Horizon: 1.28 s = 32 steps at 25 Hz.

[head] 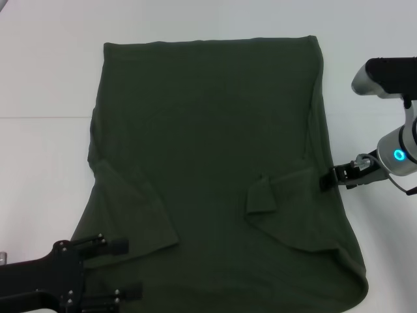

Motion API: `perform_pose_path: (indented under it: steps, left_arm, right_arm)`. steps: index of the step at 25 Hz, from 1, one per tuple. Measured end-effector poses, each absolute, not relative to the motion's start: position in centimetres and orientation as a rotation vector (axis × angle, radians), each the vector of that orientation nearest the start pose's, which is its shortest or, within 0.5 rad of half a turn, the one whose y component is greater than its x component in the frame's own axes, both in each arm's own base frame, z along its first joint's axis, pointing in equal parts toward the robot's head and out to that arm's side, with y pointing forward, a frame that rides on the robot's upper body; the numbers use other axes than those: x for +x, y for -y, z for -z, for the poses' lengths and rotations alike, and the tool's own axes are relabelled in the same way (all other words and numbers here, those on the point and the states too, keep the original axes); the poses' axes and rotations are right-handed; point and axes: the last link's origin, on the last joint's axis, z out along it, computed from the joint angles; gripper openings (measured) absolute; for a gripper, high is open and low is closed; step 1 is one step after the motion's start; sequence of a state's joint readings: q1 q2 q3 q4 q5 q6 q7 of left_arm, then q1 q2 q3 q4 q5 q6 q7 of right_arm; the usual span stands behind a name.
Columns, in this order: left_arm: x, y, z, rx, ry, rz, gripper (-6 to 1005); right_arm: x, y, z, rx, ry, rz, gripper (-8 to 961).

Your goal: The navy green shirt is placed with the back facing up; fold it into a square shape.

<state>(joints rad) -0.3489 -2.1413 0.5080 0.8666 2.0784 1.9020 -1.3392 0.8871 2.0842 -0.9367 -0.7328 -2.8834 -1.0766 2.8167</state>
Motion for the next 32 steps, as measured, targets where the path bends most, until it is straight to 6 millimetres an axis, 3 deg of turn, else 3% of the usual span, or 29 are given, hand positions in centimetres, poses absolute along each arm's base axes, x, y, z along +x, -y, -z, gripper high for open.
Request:
perform_pose_path:
  steps: [3,9,17,24,32]
  left_arm:
    - [-28.4,-25.6,-3.0,-2.742,0.61,0.851,843]
    - [-28.5,-25.5,-3.5,-2.735,0.761,0.875,844]
    - [-30.0,-25.2,-7.7,-2.585,1.034,0.947,843]
    - [-32.2,-25.6,-8.0,-2.505,1.479,0.654,843]
    - [-33.5,-28.2,-6.3,-2.389,1.576,0.455,844]
  right_arm:
    - [23.6,-43.6,-0.7,-2.034,-1.449,0.163,572]
    - [24.0,-41.0,-3.3,-2.174,-1.551,-0.188,578]
    - [27.3,-35.4,-7.1,-2.287,-1.635,-0.692,586]
    - [30.0,-32.4,-7.4,-2.292,-1.6,-0.719,593]
    - [31.2,-30.6,-6.1,-2.392,-1.437,-0.759,699]
